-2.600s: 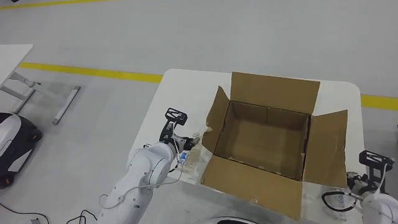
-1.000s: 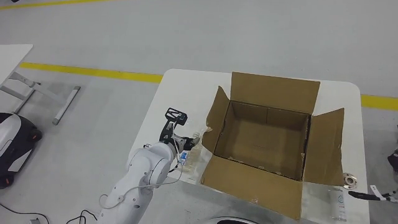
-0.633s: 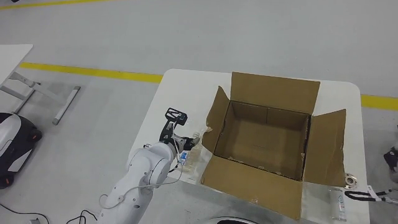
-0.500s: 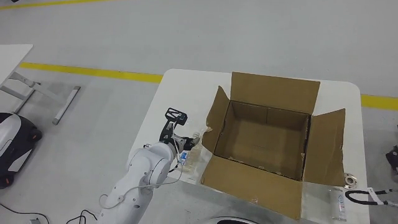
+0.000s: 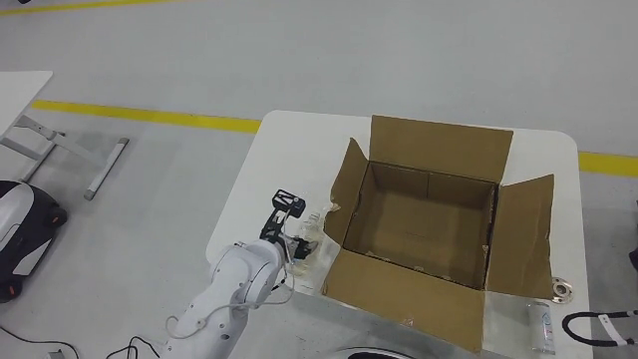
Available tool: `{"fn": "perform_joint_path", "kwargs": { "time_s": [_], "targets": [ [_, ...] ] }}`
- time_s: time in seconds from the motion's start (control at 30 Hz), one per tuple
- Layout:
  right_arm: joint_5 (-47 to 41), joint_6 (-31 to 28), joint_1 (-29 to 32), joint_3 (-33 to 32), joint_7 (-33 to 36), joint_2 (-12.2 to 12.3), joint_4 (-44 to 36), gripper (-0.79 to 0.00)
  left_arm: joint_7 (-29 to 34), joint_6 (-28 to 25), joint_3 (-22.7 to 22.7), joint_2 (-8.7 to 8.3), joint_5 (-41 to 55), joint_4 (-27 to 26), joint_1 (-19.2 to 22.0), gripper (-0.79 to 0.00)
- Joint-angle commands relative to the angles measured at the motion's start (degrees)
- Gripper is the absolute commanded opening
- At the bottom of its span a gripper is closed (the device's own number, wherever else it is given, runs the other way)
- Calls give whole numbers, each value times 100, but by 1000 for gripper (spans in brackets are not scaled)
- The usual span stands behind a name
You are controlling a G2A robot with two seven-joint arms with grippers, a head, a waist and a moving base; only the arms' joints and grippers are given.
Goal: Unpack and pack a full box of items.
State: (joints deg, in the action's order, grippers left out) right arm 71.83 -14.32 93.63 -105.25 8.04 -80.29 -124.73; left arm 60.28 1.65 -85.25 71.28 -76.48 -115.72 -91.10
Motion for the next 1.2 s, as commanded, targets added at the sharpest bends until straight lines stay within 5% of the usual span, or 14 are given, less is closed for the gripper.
{"fn": "perform_joint_path", "kwargs": {
  "time_s": [0.0,1.17],
  "targets": [
    [0,0,0,0,-1,0,0,-785,240,0,-95,1,462,-2,11,0],
    [0,0,0,0,-1,0,0,-785,107,-151,-20,-24,203,195,32,0]
  ]
}}
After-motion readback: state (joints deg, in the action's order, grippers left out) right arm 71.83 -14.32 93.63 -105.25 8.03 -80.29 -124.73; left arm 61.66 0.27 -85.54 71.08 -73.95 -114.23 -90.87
